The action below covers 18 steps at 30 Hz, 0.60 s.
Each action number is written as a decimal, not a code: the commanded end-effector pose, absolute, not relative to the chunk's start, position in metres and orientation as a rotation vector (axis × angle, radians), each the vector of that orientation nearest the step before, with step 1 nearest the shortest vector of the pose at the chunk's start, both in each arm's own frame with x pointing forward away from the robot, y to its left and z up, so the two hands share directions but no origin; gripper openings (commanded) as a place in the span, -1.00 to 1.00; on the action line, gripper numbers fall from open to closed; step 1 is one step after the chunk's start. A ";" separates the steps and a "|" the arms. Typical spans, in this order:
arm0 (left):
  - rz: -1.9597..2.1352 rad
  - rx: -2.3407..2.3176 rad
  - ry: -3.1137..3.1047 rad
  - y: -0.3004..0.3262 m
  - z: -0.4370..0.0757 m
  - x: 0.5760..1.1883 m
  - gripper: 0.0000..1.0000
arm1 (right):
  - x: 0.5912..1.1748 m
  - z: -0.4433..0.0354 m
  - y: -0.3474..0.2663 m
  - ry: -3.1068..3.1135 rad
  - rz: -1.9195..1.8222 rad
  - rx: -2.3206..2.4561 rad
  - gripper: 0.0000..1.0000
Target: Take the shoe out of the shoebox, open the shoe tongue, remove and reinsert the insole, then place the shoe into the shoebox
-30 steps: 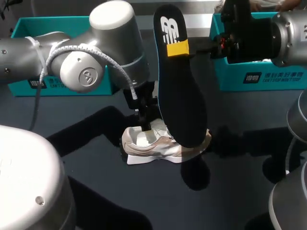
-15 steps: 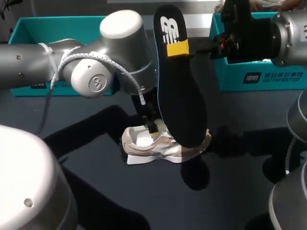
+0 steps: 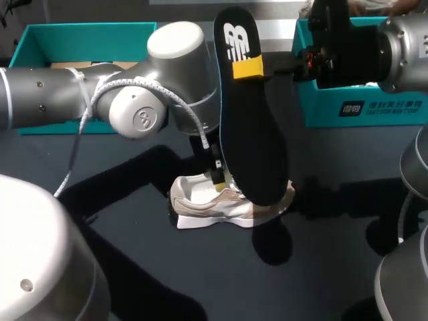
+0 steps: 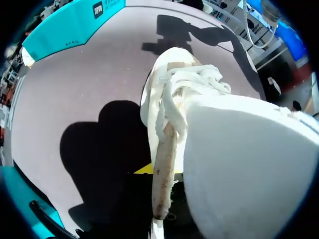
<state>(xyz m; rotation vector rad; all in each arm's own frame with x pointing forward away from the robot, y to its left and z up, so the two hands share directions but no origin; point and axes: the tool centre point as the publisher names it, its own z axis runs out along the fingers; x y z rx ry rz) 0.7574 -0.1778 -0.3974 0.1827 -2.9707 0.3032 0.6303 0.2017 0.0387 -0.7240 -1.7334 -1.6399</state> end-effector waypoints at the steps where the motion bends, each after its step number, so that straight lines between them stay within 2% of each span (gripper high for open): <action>1: 0.308 0.045 -2.878 -0.175 -0.396 0.757 -1.00 | 0.631 0.038 0.204 -1.734 -1.638 -0.726 -1.00; 11: 0.079 -0.662 -2.518 -0.166 -0.361 0.762 -1.00 | 0.631 0.038 0.204 -1.734 -1.638 -0.726 -1.00; 18: 0.080 -1.401 -2.160 -0.147 -0.335 0.763 -1.00 | 0.631 0.038 0.204 -1.734 -1.638 -0.726 -1.00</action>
